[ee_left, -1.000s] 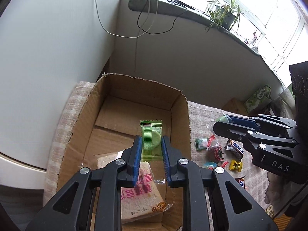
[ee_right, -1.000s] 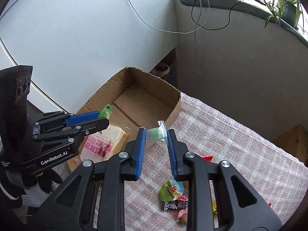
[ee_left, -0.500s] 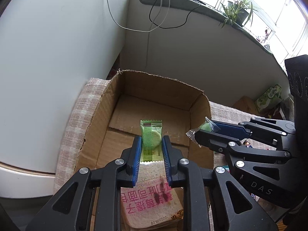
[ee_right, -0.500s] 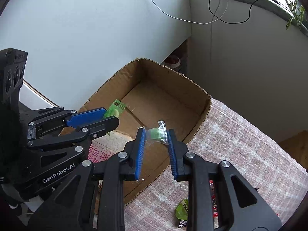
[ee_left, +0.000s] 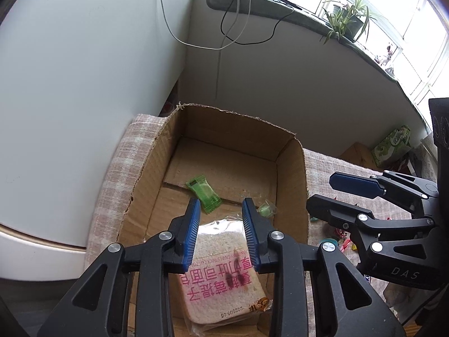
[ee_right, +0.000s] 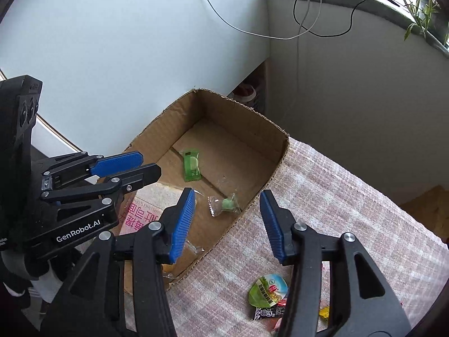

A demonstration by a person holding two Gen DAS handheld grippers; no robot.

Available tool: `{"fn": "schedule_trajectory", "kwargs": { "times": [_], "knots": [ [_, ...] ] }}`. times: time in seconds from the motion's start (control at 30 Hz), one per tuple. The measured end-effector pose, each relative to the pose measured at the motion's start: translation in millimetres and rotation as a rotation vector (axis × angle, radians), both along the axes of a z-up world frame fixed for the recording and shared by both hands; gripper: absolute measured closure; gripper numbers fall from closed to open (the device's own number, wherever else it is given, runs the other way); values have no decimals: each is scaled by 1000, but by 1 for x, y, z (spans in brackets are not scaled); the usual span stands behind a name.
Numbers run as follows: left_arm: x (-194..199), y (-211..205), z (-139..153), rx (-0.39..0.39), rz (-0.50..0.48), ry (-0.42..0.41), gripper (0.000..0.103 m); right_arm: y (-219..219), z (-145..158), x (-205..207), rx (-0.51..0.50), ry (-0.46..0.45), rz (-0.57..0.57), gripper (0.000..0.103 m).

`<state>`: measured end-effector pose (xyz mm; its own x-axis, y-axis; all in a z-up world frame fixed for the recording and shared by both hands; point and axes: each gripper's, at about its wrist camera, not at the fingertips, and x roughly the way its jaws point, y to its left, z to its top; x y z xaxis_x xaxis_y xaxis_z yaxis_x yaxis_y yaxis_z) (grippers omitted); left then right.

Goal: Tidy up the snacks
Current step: 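Open both grippers to drop the candies into the box, then grasp the Snickers bar with the left gripper while the right approaches the chocolate bag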

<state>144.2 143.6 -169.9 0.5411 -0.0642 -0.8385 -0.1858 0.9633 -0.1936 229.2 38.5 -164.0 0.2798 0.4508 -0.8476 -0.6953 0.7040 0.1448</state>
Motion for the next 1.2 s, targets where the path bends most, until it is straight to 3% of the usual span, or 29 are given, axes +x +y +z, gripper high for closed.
{"fn": "schedule_trajectory", "kwargs": {
  "times": [0.07,0.6,1.2],
  "knots": [
    [-3,-6,4,12,-20,-1,74,-14,3,-3,-7,4,-4,43],
    [-27,-79,6,-51,-194,19,74,-174,-9,-33,-102,85,-152,42],
    [-44,-195,-22,-175,-387,115,74,-275,-33,-62,-138,130,-315,42]
  ]
}}
